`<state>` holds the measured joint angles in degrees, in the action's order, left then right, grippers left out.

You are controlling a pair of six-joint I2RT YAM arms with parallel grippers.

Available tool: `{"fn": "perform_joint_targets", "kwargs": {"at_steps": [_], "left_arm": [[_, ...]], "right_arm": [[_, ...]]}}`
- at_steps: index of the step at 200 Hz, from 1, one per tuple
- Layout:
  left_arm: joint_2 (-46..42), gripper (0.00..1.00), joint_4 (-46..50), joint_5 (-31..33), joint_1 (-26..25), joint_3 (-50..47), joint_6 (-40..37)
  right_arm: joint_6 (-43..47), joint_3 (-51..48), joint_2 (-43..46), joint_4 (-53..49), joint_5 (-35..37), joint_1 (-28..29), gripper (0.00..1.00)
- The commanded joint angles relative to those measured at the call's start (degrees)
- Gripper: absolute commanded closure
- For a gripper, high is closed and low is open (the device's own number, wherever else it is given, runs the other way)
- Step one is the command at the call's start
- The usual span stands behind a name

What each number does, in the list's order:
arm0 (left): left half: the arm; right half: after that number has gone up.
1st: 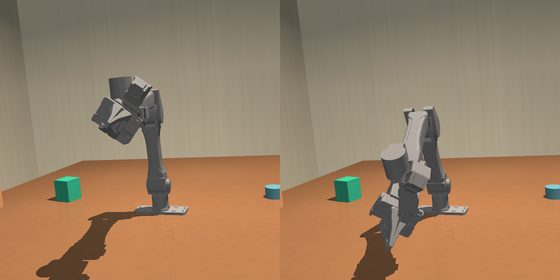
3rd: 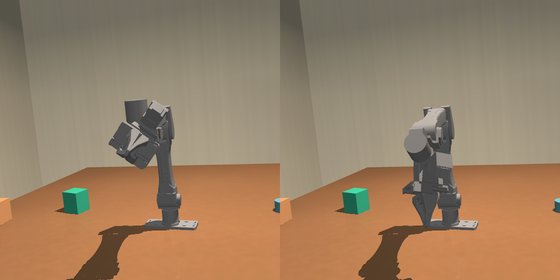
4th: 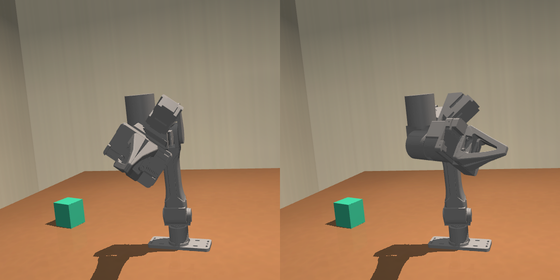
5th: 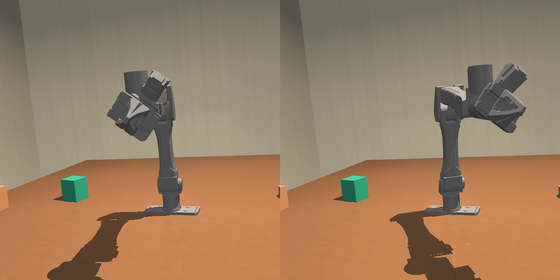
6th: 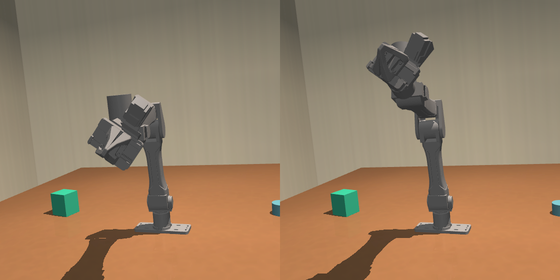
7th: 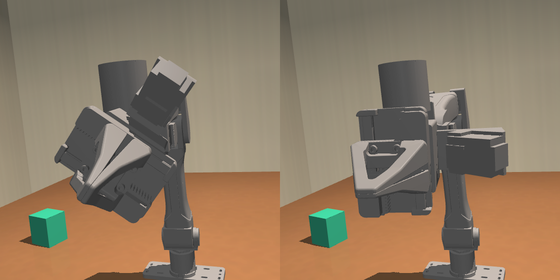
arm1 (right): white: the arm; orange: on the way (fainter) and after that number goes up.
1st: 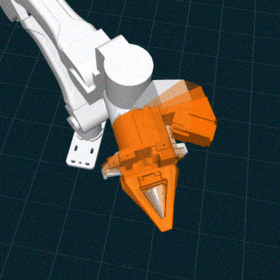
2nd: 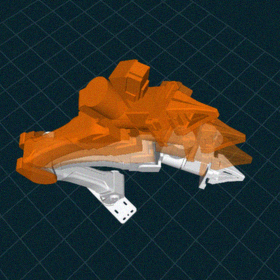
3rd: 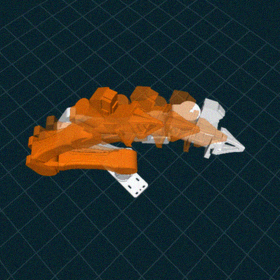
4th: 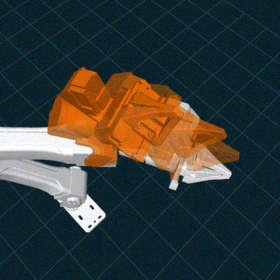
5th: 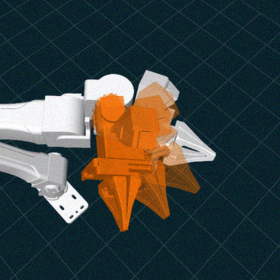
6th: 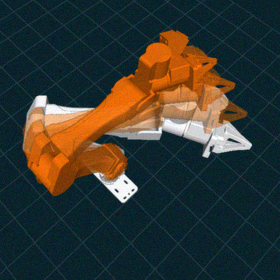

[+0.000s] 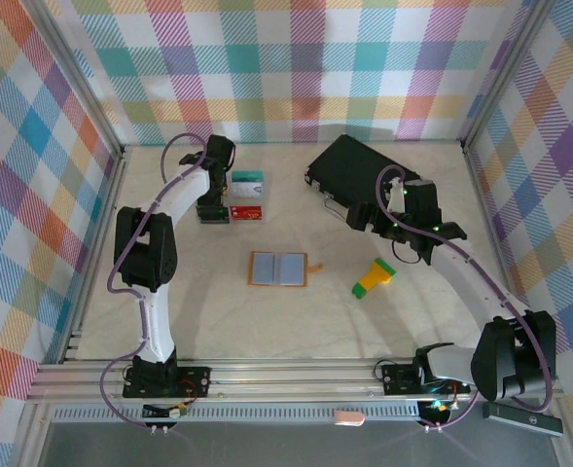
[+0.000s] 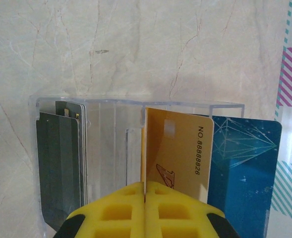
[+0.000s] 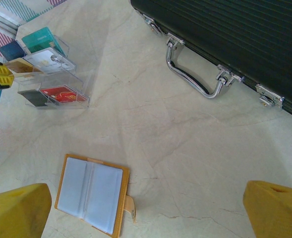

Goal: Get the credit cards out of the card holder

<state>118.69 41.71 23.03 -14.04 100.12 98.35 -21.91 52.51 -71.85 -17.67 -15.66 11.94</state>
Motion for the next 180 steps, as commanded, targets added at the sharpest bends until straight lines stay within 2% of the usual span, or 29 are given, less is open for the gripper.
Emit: {"fn": "perform_joint_targets", "kwargs": {"at_steps": [1,35,73,180], "left_arm": [[0.1,1.00,0.5,0.1,0.7,1.7,0.5],[-0.3,0.99,0.4,0.5,0.7,2.2,-0.1],[0.2,0.84,0.2,0.3,0.9,2.5,-1.2],[1.3,0.84,-5.4,-2.6,2.0,2.7,-8.1]], "right_arm": [[0.7,1.5,-0.3,0.0,-1.0,-0.3,0.01],[0.7,1.5,-0.4,0.0,-1.0,-0.4,0.01],[0.6,1.5,-0.4,0.1,-1.0,-0.4,0.01],[0.5,1.4,-1.3,0.3,-1.4,-0.4,0.01]]}}
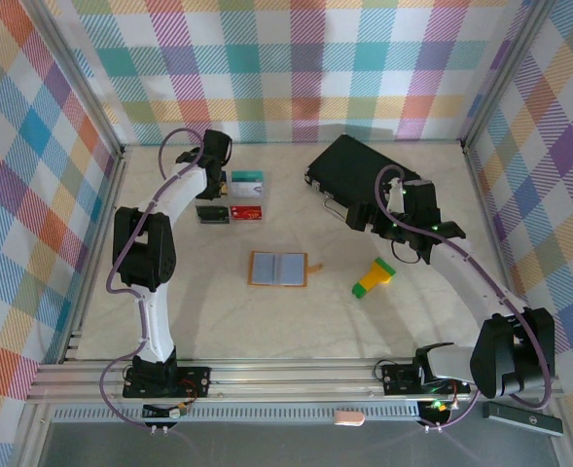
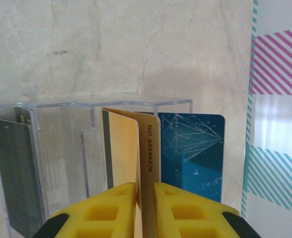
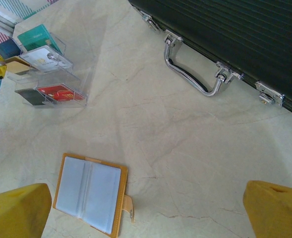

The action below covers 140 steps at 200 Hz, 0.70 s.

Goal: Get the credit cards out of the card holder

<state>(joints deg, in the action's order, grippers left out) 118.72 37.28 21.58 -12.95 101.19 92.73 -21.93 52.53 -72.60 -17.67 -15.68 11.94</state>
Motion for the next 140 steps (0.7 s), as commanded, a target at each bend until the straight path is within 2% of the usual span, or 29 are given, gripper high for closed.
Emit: {"fn": "perform_joint_targets", "kwargs": {"at_steps": [1,83,140], "left_arm": [[1.3,0.84,-1.0,-1.2,0.9,1.7,-2.5],[0.7,0.84,-1.3,-1.4,1.0,2.4,-6.4],[-4.4,0.80,-1.3,-4.1,1.2,1.2,-11.8]], "right_arm": [[0.5,1.4,-0.5,0.1,-1.4,-0.4,0.01],[0.4,1.4,-0.8,0.2,-1.3,-0.4,0.01],[0.3,1.4,-1.0,0.1,-1.6,-0.4,0.01]]}}
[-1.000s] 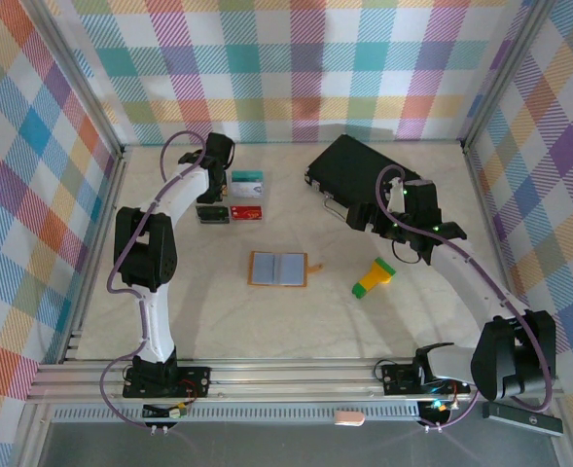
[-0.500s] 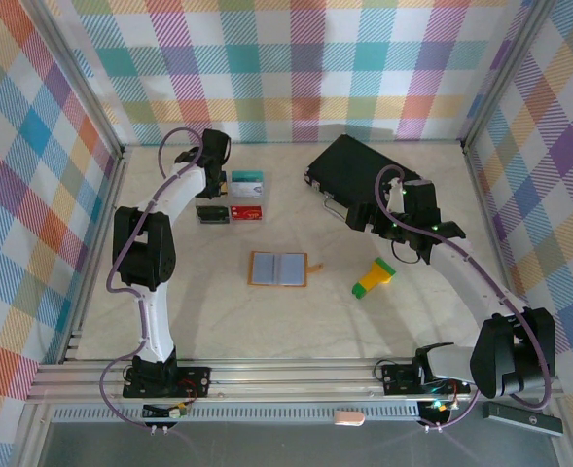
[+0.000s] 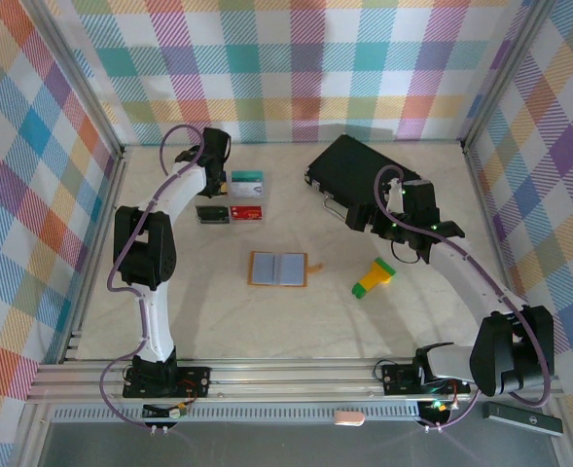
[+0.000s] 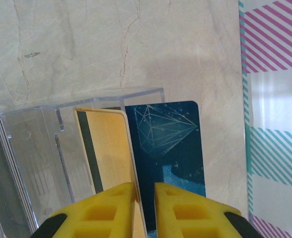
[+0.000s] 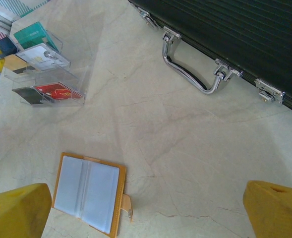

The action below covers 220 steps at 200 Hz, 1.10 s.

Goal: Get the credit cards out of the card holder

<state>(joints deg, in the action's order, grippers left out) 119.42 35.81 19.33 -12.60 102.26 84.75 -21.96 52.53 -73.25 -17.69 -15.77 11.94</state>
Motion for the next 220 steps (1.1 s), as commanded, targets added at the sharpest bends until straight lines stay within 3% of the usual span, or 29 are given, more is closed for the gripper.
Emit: {"fn": "perform_joint_targets", "kwargs": {"at_steps": [1,45,114,166,220], "left_arm": [[-5.2,0.80,0.1,-1.9,0.9,0.1,-3.9],[-13.0,0.72,0.1,-3.4,1.4,-5.8,-11.9],[-29.1,0.41,0.3,-6.4,3.8,-23.4,-33.3],[-38.3,0.16,-2.9,-13.0,6.7,-34.5,-44.9],[-45.8,0.00,-6.4,-20.4,7.6,-42.0,-54.3]], "right_arm": [[0.4,1.4,-0.3,0.1,-1.5,-0.4,0.01],[-0.2,1.6,-1.4,0.0,-2.8,-0.4,0.01],[-3.1,2.1,-4.0,-1.9,-2.8,2.1,0.01],[-9.0,6.3,-11.3,-4.2,3.7,13.2,0.00],[-14.8,16.5,-23.4,-9.3,11.6,26.6,0.08]]}}
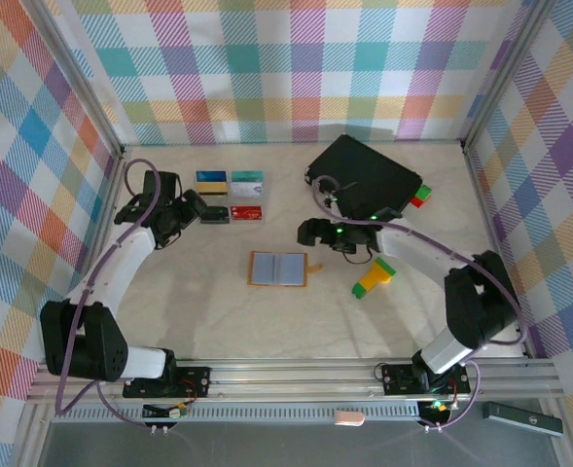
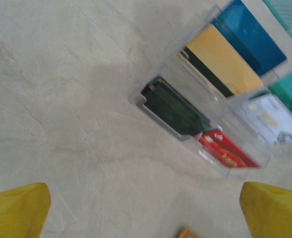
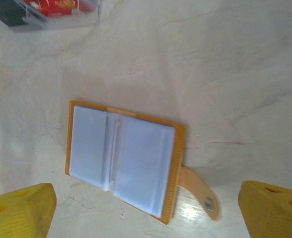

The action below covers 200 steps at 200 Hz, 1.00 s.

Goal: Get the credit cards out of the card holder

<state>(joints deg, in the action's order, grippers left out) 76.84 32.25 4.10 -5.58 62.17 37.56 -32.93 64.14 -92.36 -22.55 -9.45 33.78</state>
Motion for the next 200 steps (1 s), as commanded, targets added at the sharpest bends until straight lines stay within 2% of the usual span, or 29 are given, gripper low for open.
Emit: {"fn": "perform_joint_targets", "kwargs": {"at_steps": [1,28,77,142,200], "left_arm": [[-3.3,0.00,-2.9,-5.4,0.5,-2.0,-7.3],[-4.6,0.00,-1.9,-8.6,0.6,-2.2,-10.6],[-6.6,0.00,-1.7,-7.4,0.8,-3.0,-11.9],[-7.7,0.00,-2.7,-7.0,1.9,-4.0,-11.1],[-6.5,0.00,-2.8,-7.5,2.0,-3.5,-10.9]], "right_arm": [[-3.8,5.1,-4.6,-4.6,5.5,5.0,0.08],[-5.9,11.9,-11.3,-8.2,10.0,10.4,0.12],[-6.5,24.1,-22.5,-16.7,16.7,17.2,0.17],[-4.0,33.4,-31.2,-21.2,14.6,18.7,0.23],[-2.8,37.3,-36.0,-23.3,12.5,18.8,0.23]]}}
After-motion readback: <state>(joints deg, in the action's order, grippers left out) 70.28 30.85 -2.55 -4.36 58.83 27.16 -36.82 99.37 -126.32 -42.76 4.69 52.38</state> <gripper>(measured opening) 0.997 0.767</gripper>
